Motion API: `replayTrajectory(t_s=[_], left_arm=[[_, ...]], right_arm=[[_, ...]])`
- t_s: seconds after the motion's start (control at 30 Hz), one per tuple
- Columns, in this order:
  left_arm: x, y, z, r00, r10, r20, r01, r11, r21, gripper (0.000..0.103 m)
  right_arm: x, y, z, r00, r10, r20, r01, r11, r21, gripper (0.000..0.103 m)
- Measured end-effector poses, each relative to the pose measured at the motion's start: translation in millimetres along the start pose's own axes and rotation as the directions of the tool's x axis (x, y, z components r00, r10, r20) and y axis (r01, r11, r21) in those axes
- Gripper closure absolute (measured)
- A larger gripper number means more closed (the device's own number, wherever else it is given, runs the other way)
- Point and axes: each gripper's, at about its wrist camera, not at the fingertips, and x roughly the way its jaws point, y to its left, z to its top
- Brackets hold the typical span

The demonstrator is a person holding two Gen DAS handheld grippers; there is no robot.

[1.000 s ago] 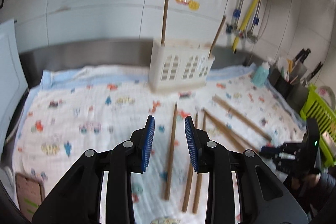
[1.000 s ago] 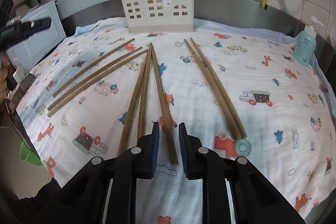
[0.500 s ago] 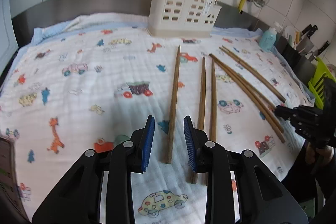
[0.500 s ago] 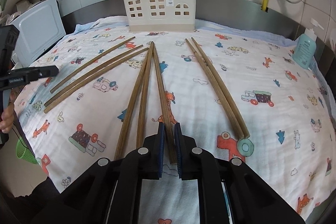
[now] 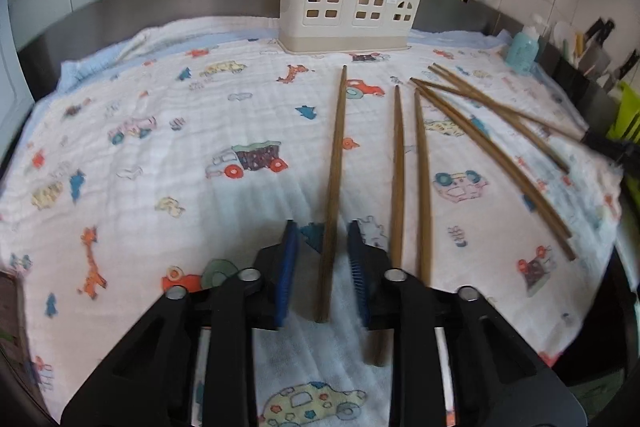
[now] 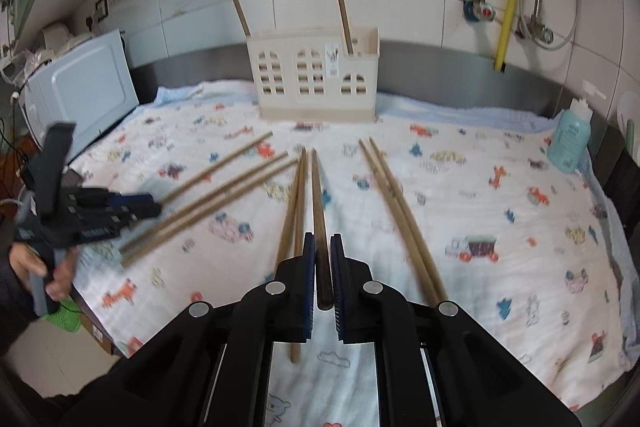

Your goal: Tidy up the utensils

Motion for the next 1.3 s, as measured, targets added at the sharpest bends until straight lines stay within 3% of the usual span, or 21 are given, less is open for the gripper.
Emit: replayTrajectory(t_s=[0.27,0.4,0.6,0.93,1.3], left_arm=[[0.0,-9.9,1.3,0.998,0.065,0.002,-0.065,0.996,0.057,0.096],[-4.3,-3.2,5.2,1.000,0.026,0.009,-0.026,1.000,0.011,0.096],[-27.8,3.8,21.2,0.996,-0.029,0.082,0.033,0.998,-0.046,0.097],[-69.0,2.5,65.4,0.967,-0.080,0.241,0.088,0.996,-0.023,0.097],[-73.8,-4.4,103.2,0.955,-0.105,0.277,0.100,0.994,0.031,0.097]], right_arm=[[-18.9,1.1,28.2,0.998,-0.003,0.062,0.002,1.000,0.002,0.096],[-29.5,1.0,44.8,0.996,-0.004,0.095,0.004,1.000,0.002,0.096],[-42.1,1.1,71.7,0.991,0.007,0.136,-0.006,1.000,-0.009,0.097],[-46.1,-4.0,112.8,0.985,0.032,0.169,-0.032,0.999,-0.006,0.097],[-48.9,-13.5,175.7,0.974,-0.008,0.226,0.017,0.999,-0.038,0.097]])
